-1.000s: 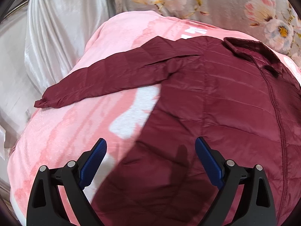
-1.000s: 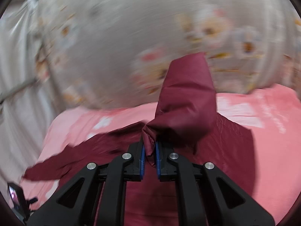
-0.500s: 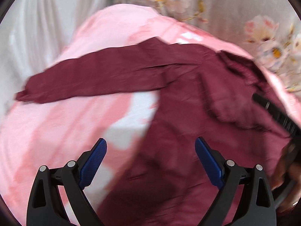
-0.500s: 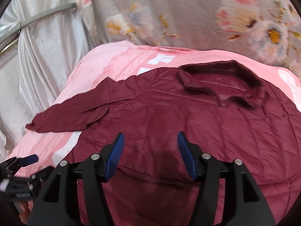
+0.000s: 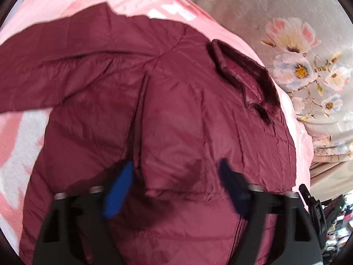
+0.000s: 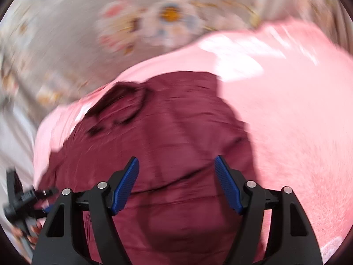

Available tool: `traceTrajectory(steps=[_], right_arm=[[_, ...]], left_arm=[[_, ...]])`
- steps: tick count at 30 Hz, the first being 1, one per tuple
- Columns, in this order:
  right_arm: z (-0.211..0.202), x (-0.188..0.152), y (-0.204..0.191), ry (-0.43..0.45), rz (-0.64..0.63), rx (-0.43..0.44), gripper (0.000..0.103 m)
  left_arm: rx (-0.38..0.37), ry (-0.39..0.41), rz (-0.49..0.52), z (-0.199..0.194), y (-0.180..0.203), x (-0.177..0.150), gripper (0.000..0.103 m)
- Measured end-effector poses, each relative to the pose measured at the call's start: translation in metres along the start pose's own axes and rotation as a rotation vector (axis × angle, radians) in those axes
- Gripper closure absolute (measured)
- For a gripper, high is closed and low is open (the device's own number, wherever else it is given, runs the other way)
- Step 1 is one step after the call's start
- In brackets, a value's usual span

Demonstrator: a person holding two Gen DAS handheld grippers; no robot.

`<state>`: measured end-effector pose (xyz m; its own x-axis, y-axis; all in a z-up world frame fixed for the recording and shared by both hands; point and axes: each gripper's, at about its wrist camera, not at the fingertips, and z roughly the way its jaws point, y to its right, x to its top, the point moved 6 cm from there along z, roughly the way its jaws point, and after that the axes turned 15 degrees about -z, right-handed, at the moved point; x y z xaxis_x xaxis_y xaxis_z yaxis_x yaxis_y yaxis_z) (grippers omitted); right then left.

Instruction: Fold large clothes

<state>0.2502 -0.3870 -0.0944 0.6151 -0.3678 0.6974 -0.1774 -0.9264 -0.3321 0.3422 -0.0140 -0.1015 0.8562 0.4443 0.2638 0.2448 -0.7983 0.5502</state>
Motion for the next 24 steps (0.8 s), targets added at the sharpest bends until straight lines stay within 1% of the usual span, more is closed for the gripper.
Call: traceTrajectory(steps=[1,2,3,4,6,8,9,10,11,12,14,15,17,18,20,22,24], right_arm=[[0.004,0.0,0.011,-0.002,0.05,0.024,0.034],[0.008,0.001,0.019,-0.004,0.089,0.039,0.035],[0.014,0.002,0.03,-0.004,0.135,0.057,0.038],[0.019,0.004,0.037,-0.002,0.168,0.072,0.041],[0.027,0.011,0.043,0.008,0.199,0.077,0.046],[0.035,0.018,0.045,-0.001,0.196,0.062,0.07],[0.036,0.02,0.044,-0.004,0.199,0.056,0.098],[0.033,0.024,0.042,0.014,0.206,0.062,0.099],[0.026,0.029,0.041,0.053,0.205,0.068,0.099],[0.013,0.037,0.036,0.103,0.159,0.037,0.1],[0.001,0.044,0.029,0.144,0.073,-0.029,0.1],[0.003,0.044,0.025,0.134,0.02,-0.067,0.1],[0.017,0.039,0.027,0.082,-0.025,-0.124,0.1],[0.025,0.034,0.029,0.051,-0.04,-0.147,0.1],[0.038,0.024,0.035,-0.003,-0.055,-0.178,0.1],[0.048,0.018,0.039,-0.037,-0.049,-0.179,0.1],[0.05,0.017,0.04,-0.046,-0.05,-0.181,0.1]], left_arm=[[0.019,0.012,0.011,-0.001,0.003,0.002,0.069],[0.039,0.031,0.019,-0.003,0.003,0.004,0.076],[0.069,0.062,0.034,-0.006,0.006,0.007,0.086],[0.083,0.069,0.045,-0.008,0.004,0.011,0.097],[0.098,0.09,0.078,-0.011,0.009,0.016,0.101],[0.112,0.121,0.102,-0.014,0.011,0.022,0.102],[0.129,0.15,0.119,-0.017,0.012,0.025,0.102],[0.14,0.174,0.129,-0.019,0.012,0.028,0.102],[0.14,0.181,0.133,-0.02,0.01,0.029,0.102],[0.152,0.191,0.137,-0.019,0.007,0.029,0.102],[0.181,0.201,0.152,-0.01,0.005,0.03,0.102],[0.197,0.191,0.159,-0.002,0.002,0.028,0.102],[0.229,0.181,0.17,0.012,-0.005,0.023,0.102],[0.244,0.19,0.182,0.018,-0.007,0.02,0.102],[0.273,0.234,0.224,0.02,-0.006,0.015,0.101],[0.296,0.261,0.253,0.022,-0.004,0.012,0.1],[0.312,0.286,0.277,0.024,-0.004,0.009,0.098]])
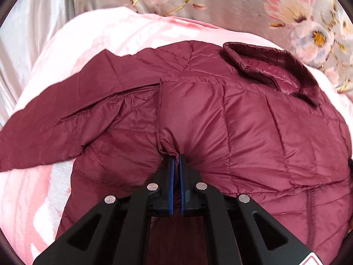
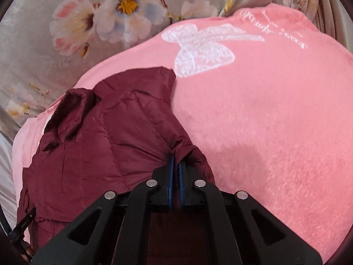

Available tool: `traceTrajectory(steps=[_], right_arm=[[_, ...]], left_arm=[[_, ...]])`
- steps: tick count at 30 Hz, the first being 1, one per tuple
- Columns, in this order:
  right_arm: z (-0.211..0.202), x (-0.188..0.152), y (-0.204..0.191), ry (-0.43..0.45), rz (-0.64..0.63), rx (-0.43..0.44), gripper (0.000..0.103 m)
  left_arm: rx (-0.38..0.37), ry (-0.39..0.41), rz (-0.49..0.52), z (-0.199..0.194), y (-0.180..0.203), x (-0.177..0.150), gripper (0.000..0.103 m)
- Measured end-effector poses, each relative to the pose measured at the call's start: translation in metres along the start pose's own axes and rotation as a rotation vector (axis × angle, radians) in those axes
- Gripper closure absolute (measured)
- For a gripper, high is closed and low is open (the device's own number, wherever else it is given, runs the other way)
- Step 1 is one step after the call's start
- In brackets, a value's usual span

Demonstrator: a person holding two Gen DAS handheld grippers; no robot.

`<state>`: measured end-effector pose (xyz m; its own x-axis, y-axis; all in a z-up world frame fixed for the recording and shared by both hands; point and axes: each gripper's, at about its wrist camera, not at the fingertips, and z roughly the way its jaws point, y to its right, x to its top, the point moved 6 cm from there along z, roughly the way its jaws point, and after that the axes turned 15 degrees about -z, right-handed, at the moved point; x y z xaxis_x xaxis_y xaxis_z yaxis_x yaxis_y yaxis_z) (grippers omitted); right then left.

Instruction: Fold large clothes

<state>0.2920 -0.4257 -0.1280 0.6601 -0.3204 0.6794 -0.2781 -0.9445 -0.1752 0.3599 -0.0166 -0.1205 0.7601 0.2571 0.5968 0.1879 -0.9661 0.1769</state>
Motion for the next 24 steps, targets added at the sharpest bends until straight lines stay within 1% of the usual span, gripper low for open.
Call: traceTrajectory(steps=[2,5,6,7,8,9,10,11,13,14,16,17,19,20,22,24], right_arm=[[0.001,-0.001,-0.002,-0.006,-0.021,-0.02,0.1],[-0.003,-0.002,-0.002,-0.011,-0.021,-0.035,0.1],[-0.007,-0.002,-0.001,-0.008,-0.016,-0.051,0.098],[-0.013,-0.002,0.001,0.002,-0.009,-0.076,0.094],[-0.024,-0.001,0.002,0.019,0.002,-0.117,0.091],[-0.031,-0.001,0.002,0.034,0.006,-0.144,0.084],[-0.042,0.0,0.001,0.057,0.008,-0.172,0.082],[-0.052,0.003,-0.004,0.084,-0.002,-0.176,0.082],[-0.065,0.009,-0.02,0.125,-0.037,-0.159,0.082],[-0.072,0.013,-0.037,0.146,-0.082,-0.135,0.082],[-0.075,0.017,-0.069,0.152,-0.172,-0.089,0.082],[-0.073,0.016,-0.093,0.145,-0.232,-0.056,0.082],[-0.065,0.011,-0.126,0.127,-0.293,0.01,0.082],[-0.057,0.006,-0.147,0.105,-0.322,0.049,0.082],[-0.045,-0.003,-0.175,0.073,-0.37,0.079,0.082],[-0.03,-0.014,-0.198,0.041,-0.435,0.078,0.082]], left_arm=[[0.022,0.029,0.024,-0.001,0.001,-0.003,0.098],[0.041,0.048,0.039,-0.001,0.004,-0.004,0.097],[0.041,0.051,0.038,-0.001,0.003,-0.004,0.096],[0.039,0.052,0.036,-0.001,0.003,-0.004,0.096],[0.036,0.052,0.033,-0.001,0.003,-0.004,0.096],[0.033,0.053,0.03,-0.001,0.002,-0.004,0.096],[0.034,0.054,0.03,-0.002,0.002,-0.004,0.096],[0.037,0.055,0.033,-0.002,0.003,-0.005,0.096],[0.052,0.062,0.044,-0.002,0.003,-0.005,0.095],[0.057,0.064,0.047,-0.002,0.004,-0.005,0.095],[0.06,0.066,0.048,-0.002,0.004,-0.005,0.094],[0.058,0.065,0.046,-0.002,0.005,-0.005,0.094],[0.049,0.064,0.037,-0.003,0.004,-0.005,0.094],[0.046,0.063,0.033,-0.003,0.004,-0.005,0.094],[0.042,0.061,0.03,-0.002,0.003,-0.005,0.094],[0.042,0.061,0.029,-0.002,0.003,-0.005,0.094]])
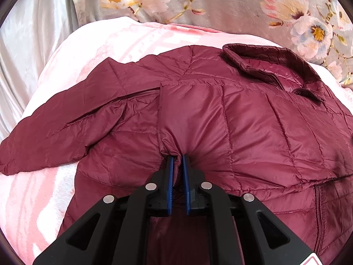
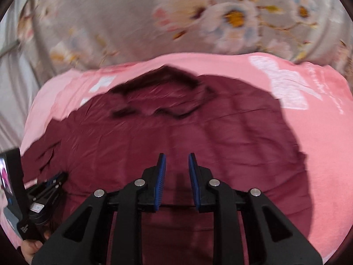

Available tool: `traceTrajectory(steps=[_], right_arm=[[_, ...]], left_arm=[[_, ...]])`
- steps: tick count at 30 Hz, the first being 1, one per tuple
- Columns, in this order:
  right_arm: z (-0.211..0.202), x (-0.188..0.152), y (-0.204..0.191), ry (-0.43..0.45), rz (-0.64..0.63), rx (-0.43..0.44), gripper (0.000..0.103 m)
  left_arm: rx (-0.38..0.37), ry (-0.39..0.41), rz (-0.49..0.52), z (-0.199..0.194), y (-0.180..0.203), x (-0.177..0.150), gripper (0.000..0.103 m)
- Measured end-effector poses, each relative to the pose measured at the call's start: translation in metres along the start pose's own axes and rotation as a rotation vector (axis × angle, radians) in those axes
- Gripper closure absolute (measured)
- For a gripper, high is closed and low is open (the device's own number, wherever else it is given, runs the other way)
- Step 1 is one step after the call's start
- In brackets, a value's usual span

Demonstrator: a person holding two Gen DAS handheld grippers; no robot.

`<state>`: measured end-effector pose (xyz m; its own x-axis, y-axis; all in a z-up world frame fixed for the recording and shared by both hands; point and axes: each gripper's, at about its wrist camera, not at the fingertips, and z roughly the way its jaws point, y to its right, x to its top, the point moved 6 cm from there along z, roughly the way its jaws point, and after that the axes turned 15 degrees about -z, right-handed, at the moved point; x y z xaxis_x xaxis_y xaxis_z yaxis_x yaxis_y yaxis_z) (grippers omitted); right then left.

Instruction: Fold large clothes

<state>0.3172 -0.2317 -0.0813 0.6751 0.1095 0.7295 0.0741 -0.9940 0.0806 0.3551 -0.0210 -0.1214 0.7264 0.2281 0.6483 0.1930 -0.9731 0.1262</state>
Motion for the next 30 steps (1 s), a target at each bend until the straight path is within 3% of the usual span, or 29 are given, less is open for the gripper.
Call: traceTrajectory(steps=[5,11,14,17,20,24,28,30], right_arm=[[0.031,-0.021,-0.023,-0.089,-0.043,0.005,0.082],[0.032,-0.025,-0.03,-0.081,-0.084,-0.055,0.083],[0.032,-0.025,-0.03,-0.083,-0.09,-0.065,0.082],[0.033,-0.026,-0.028,-0.082,-0.078,-0.055,0.082],[0.033,-0.025,-0.027,-0.083,-0.077,-0.059,0.081],[0.033,-0.025,-0.027,-0.083,-0.077,-0.066,0.079],[0.031,-0.025,-0.025,-0.082,-0.07,-0.077,0.073],[0.03,-0.025,-0.023,-0.08,-0.065,-0.08,0.069]], left_arm=[[-0.004,-0.001,-0.004,0.0,0.0,0.0,0.093],[-0.027,-0.005,-0.021,-0.001,-0.001,0.0,0.091],[-0.094,-0.018,-0.073,-0.003,-0.007,0.002,0.082],[-0.18,-0.031,-0.198,-0.019,-0.032,0.006,0.071],[-0.171,-0.019,-0.306,-0.043,-0.081,0.009,0.052],[-0.059,0.025,-0.485,-0.063,-0.188,0.018,0.036],[0.07,0.001,-0.679,-0.058,-0.298,0.022,0.036],[0.097,-0.012,-0.792,-0.055,-0.345,0.021,0.036]])
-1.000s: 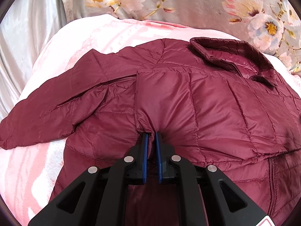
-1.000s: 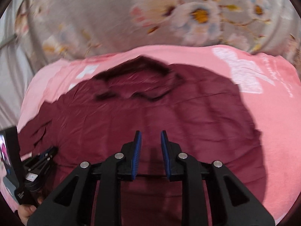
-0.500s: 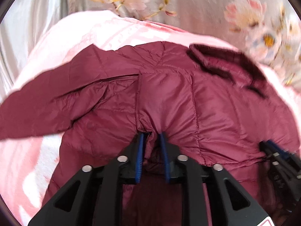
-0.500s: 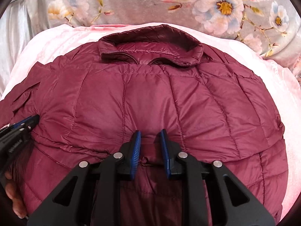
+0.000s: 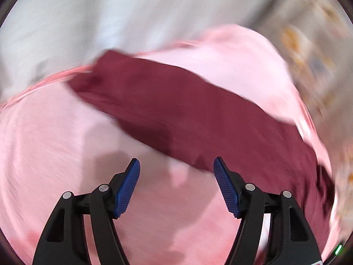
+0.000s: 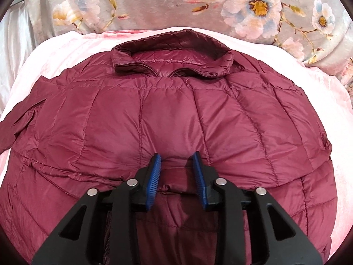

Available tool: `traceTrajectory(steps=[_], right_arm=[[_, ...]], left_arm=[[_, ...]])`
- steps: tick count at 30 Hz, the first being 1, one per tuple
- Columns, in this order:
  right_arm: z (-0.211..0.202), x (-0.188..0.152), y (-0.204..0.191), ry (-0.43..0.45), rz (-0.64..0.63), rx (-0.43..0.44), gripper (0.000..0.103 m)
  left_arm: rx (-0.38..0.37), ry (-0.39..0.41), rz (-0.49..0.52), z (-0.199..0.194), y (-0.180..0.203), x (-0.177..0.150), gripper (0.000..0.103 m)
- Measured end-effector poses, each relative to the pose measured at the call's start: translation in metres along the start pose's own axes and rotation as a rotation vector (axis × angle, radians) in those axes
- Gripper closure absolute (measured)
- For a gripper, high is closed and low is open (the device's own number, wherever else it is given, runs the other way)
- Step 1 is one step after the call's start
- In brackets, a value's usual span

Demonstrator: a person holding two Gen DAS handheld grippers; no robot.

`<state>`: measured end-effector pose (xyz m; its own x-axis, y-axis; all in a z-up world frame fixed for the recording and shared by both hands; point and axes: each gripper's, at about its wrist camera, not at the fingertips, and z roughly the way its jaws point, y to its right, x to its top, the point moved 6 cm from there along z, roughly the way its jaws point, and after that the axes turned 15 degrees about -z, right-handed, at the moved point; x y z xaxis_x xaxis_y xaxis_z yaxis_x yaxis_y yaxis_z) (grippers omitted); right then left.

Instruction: Fold large clothes

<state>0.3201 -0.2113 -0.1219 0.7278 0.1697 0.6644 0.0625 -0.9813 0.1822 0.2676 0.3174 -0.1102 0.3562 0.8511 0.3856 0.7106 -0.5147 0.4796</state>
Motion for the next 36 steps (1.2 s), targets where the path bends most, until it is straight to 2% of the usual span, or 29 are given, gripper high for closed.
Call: traceTrajectory(steps=[2,4,5,6,7,8,10,14,18,20,23,26,27,28,29,30,33,36], right_arm=[[-0.004,-0.001,0.001,0.005,0.005,-0.002,0.065],[-0.013,-0.003,0.003,0.022,0.016,-0.006,0.05],[-0.021,-0.006,0.004,0.036,0.025,-0.004,0.047],[-0.027,-0.009,0.004,0.047,0.034,0.002,0.043],[-0.035,-0.013,0.005,0.057,0.044,0.009,0.041],[-0.041,-0.016,0.005,0.061,0.049,0.012,0.041],[-0.057,-0.026,0.008,0.068,0.06,0.026,0.036],[-0.081,-0.046,0.016,0.072,0.081,0.025,0.03],[-0.096,-0.07,0.027,0.062,0.128,0.024,0.03],[-0.103,-0.079,0.035,0.061,0.15,0.015,0.03],[-0.117,-0.092,0.053,0.067,0.18,-0.011,0.03],[-0.126,-0.105,0.07,0.066,0.204,-0.026,0.03],[-0.129,-0.11,0.077,0.066,0.216,-0.031,0.03],[-0.132,-0.114,0.083,0.065,0.227,-0.037,0.029],[-0.134,-0.119,0.091,0.061,0.241,-0.043,0.029],[-0.136,-0.123,0.096,0.06,0.251,-0.045,0.029],[-0.142,-0.132,0.112,0.06,0.279,-0.053,0.029],[-0.146,-0.137,0.122,0.064,0.292,-0.063,0.029]], left_arm=[[-0.001,0.0,-0.095,0.004,-0.022,0.022,0.037],[-0.021,0.006,-0.149,0.007,-0.033,0.038,0.043],[-0.022,0.008,-0.152,0.009,-0.032,0.041,0.047],[-0.014,0.012,-0.144,0.012,-0.029,0.044,0.07],[-0.02,0.008,-0.127,0.013,-0.023,0.044,0.088],[-0.027,0.0,-0.09,0.013,-0.01,0.041,0.102],[-0.057,0.033,-0.037,0.003,0.007,0.044,0.103],[-0.173,0.12,0.174,-0.047,0.088,0.019,0.103],[-0.369,0.125,0.403,-0.111,0.195,-0.053,0.103],[-0.454,0.097,0.493,-0.135,0.234,-0.095,0.103],[-0.595,0.0,0.645,-0.169,0.293,-0.183,0.103],[-0.646,-0.087,0.737,-0.18,0.319,-0.254,0.102],[-0.649,-0.134,0.767,-0.177,0.326,-0.283,0.094],[-0.644,-0.198,0.792,-0.172,0.331,-0.311,0.075],[-0.639,-0.236,0.799,-0.167,0.333,-0.325,0.061],[-0.627,-0.287,0.792,-0.16,0.331,-0.345,0.04],[-0.624,-0.356,0.758,-0.145,0.319,-0.368,0.038],[-0.597,-0.386,0.729,-0.135,0.302,-0.364,0.037]])
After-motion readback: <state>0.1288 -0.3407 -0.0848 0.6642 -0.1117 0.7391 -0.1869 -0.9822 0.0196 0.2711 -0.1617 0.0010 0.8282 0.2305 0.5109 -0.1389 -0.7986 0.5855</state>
